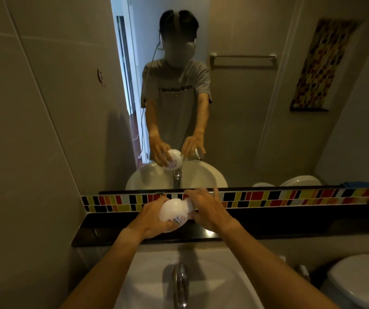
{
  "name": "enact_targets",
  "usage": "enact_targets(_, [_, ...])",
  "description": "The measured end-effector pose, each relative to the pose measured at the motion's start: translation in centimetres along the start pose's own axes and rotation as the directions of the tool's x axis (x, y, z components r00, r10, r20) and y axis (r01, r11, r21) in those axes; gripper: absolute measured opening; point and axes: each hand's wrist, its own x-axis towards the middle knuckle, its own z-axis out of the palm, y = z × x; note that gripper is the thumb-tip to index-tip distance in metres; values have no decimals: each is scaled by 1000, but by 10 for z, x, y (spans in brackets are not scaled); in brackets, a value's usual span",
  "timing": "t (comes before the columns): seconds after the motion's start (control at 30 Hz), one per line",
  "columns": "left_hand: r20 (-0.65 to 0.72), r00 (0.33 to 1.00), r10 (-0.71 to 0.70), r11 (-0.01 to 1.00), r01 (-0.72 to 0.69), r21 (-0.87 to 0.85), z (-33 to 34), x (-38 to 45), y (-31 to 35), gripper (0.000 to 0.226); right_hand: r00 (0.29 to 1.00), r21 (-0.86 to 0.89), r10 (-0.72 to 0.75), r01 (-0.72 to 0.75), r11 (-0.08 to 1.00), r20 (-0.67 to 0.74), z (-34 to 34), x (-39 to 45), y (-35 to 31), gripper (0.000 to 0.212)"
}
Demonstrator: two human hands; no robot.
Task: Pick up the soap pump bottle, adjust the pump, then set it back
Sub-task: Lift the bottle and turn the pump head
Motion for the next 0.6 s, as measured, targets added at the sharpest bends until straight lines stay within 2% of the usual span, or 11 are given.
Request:
enact_targets(0.07, [-32, 998, -60, 983, 53, -178, 0, -2, -1, 65, 967, 60, 42, -27, 998, -251, -5, 1, -4, 83])
enact_targets(0.1, [-46, 995, -89, 962, 74, -261, 1, -3, 0, 61, 924, 195, 135, -68, 979, -357, -8, 1, -8, 88])
enact_targets(0.13, [-55, 992, -117, 937, 91, -339, 1, -3, 0, 57, 876, 373, 270, -113, 921, -399, -12, 3, -12, 90])
enact_targets(0.17, [-57, 988, -142, 908, 107, -406, 2, -2, 1, 53, 839, 558, 411, -163, 814, -355, -16, 4, -16, 88])
enact_targets(0.2, [-52, 985, -163, 880, 121, -459, 2, -1, 2, 51, 821, 712, 518, -214, 669, -239, -20, 7, -18, 83])
enact_targets(0.23, [-43, 984, -175, 859, 131, -495, 3, 0, 4, 51, 824, 819, 561, -264, 509, -83, -26, 10, -20, 72])
enact_targets(0.3, [-28, 984, -174, 838, 133, -529, 4, 1, 10, 51, 861, 903, 476, -335, 269, 178, -36, 16, -24, 43])
enact_targets(0.33, [-24, 986, -164, 836, 126, -533, 5, 1, 13, 51, 876, 916, 425, -342, 208, 231, -40, 18, -27, 30])
enact_targets(0.4, [-22, 990, -139, 841, 106, -531, 7, 2, 19, 51, 874, 925, 415, -343, 163, 251, -46, 23, -34, 19])
enact_targets(0.5, [-68, 985, -158, 857, 102, -506, 9, 2, 29, 55, 847, 919, 470, -360, 163, 248, -46, 29, -40, 16])
enact_targets(0.6, [-179, 959, -222, 884, 121, -452, 12, 1, 39, 67, 796, 899, 554, -400, 178, 244, -41, 33, -46, 24])
